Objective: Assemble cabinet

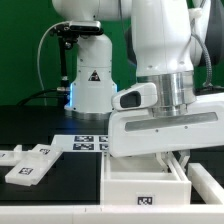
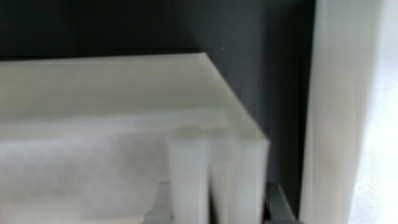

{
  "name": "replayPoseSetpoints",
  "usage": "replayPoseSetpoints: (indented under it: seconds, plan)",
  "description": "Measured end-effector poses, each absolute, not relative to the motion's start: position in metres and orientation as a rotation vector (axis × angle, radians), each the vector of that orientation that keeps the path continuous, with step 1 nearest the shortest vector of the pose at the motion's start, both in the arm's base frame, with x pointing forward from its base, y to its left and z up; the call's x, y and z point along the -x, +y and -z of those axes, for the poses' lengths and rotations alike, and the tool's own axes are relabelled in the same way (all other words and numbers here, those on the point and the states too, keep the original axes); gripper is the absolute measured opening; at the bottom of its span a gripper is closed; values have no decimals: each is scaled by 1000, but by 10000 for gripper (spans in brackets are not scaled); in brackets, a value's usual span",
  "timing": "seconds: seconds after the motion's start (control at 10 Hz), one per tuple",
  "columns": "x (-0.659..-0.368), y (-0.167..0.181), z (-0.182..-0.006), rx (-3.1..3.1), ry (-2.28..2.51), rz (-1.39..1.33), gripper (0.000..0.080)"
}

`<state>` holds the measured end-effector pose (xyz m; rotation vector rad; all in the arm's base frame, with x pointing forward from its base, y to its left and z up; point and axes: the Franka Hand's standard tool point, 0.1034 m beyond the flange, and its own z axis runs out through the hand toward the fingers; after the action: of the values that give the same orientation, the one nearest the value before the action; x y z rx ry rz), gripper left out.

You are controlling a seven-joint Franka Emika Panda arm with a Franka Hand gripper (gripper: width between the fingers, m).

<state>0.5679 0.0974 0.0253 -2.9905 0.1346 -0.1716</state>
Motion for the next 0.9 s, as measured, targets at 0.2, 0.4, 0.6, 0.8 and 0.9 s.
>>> replayPoseSetpoints:
  seconds: [0.2,0.4,0.6,0.8,0.9]
  plan:
    - [-568,97,-25,2990,135,172,38]
    - [-568,98,-25,2991,129,172,38]
    - [-569,113,-25,2999,78,158,38]
    - [-569,122,-24,2997,72,137,38]
    - [-569,122,-24,3002,50,138,39]
